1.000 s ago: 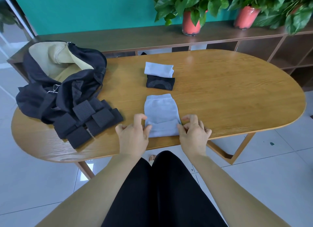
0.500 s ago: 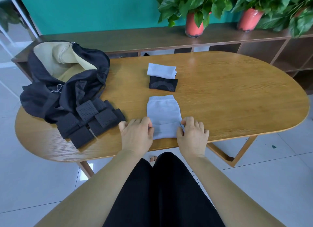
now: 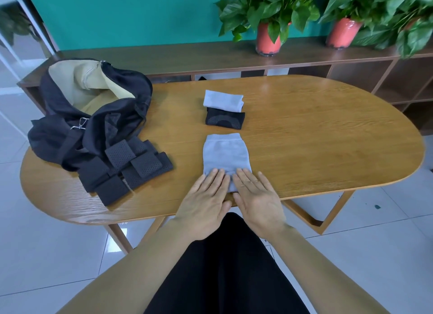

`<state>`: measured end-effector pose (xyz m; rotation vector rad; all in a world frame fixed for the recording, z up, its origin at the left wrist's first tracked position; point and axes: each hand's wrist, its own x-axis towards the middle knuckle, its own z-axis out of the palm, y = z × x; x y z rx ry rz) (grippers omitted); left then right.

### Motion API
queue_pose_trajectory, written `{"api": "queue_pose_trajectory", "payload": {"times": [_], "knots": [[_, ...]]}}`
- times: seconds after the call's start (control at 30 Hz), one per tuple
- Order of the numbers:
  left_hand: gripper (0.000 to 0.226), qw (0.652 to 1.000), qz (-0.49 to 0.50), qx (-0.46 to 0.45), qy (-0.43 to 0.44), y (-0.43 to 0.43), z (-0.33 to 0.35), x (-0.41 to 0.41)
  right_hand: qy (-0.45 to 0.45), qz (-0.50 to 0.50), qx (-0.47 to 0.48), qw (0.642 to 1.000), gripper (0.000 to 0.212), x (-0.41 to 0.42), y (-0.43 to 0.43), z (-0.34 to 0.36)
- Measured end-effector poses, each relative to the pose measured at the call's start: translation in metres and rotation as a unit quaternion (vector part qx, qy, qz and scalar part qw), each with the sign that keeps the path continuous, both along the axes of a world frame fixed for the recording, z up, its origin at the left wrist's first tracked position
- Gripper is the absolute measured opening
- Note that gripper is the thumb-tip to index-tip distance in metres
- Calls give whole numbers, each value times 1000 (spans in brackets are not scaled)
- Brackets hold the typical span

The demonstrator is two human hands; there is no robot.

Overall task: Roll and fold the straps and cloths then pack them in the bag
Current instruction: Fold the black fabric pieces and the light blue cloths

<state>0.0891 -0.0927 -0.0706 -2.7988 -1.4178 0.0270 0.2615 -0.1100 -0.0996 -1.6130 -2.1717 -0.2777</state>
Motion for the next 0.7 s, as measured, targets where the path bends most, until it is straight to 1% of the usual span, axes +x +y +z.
{"api": "queue_pose_trajectory", "payload": {"times": [0.1, 0.17, 0.27, 0.37, 0.47, 0.5, 0.6, 0.63, 0.7], "knots": [[65, 1000, 3, -4, 20, 5, 2, -2, -25, 3, -50, 998, 53, 4, -2, 2], [70, 999, 0, -9, 33, 7, 5, -3, -33, 8, -60, 998, 53, 7, -3, 6], [81, 999, -7, -9, 44, 9, 8, -6, -20, 5, -72, 997, 56, 7, -6, 13], [84, 999, 7, 21, 43, 15, 13, -11, 20, 24, -65, 997, 47, 1, -11, 18], [85, 998, 50, 27, 34, 22, 21, -18, 41, 59, -74, 995, 41, -9, -16, 26], [81, 997, 65, 27, 34, 24, 24, -20, 48, 77, -80, 993, 41, -12, -16, 28], [51, 995, 86, 29, 45, 33, 30, -22, 76, 117, -95, 986, 37, -20, -14, 33], [47, 995, 87, 28, 47, 37, 31, -24, 86, 126, -93, 984, 36, -20, -12, 34], [45, 994, 91, 24, 54, 42, 31, -27, 102, 128, -79, 983, 32, -17, -7, 38]]}}
